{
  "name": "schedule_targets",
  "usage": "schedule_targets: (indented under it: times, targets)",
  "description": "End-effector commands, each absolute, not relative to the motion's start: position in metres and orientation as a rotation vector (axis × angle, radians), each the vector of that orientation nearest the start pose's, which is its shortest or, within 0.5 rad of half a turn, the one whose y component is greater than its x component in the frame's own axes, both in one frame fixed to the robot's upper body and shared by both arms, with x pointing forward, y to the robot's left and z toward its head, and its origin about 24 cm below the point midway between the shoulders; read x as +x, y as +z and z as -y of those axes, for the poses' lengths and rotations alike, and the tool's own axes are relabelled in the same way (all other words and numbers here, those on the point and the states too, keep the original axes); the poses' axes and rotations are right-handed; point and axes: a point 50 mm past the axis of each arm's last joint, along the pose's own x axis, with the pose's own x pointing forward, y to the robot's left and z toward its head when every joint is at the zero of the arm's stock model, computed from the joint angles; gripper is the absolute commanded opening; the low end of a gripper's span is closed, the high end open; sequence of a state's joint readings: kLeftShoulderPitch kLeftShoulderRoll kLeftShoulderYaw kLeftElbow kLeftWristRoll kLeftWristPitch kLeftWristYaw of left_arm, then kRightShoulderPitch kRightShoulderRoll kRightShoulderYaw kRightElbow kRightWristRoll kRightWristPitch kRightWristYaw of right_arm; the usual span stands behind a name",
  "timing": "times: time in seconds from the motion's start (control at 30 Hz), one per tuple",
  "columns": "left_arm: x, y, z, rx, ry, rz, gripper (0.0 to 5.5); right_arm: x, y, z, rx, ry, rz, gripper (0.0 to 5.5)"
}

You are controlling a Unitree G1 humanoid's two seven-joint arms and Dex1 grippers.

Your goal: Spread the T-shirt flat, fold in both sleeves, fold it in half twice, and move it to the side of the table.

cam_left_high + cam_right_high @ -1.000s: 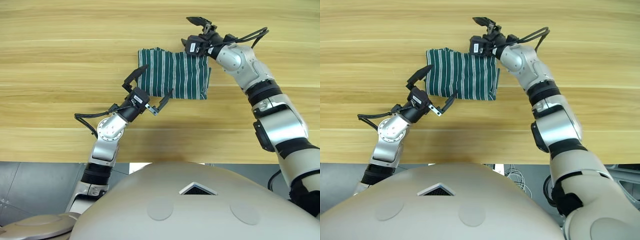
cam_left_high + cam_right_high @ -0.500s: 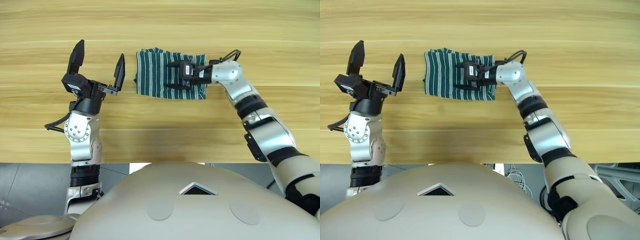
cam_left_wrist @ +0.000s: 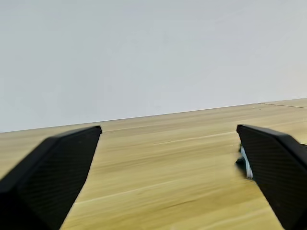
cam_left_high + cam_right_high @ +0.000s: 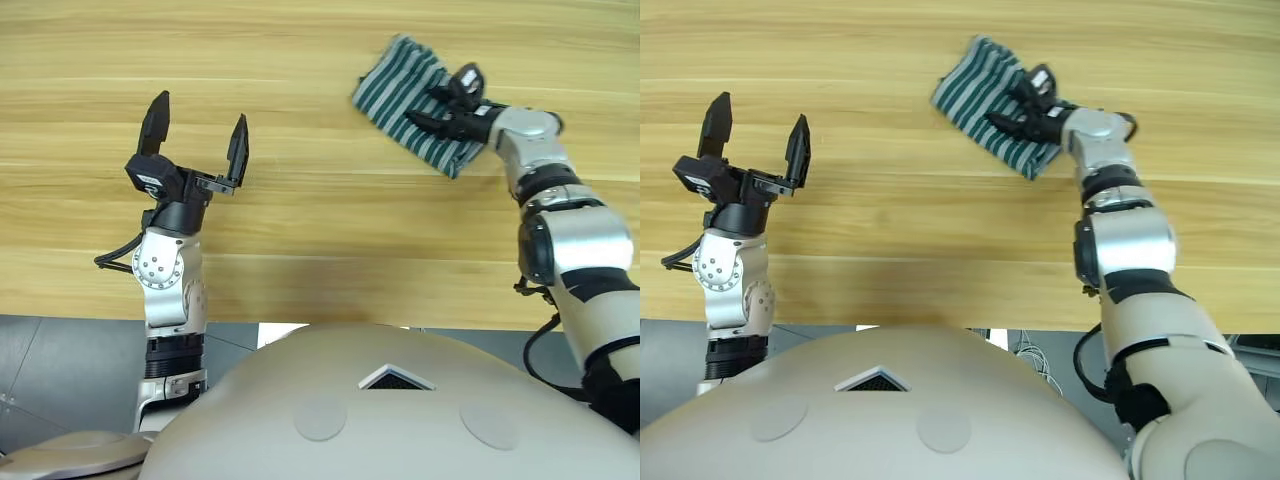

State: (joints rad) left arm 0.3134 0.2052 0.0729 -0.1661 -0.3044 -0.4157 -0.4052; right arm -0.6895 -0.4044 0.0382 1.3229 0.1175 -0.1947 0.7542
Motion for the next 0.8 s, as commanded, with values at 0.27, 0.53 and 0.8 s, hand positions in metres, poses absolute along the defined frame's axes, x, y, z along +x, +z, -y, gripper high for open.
schedule_targets:
  times: [0.27,0.53,0.8]
  targets:
    - [0.201,0.053,-0.203,0.016,-0.24,0.279,5.11,0.277,-0.017,0.314,-0.112,-0.015,-0.417,3.28]
    - [0.263,0.037,-0.252,0.148,0.049,0.231,5.11,0.339,0.063,0.236,-0.241,0.125,0.229,3.28]
    - [0.269,0.016,-0.238,0.177,0.038,0.216,5.11,0.333,0.052,0.235,-0.231,0.035,0.22,3.28]
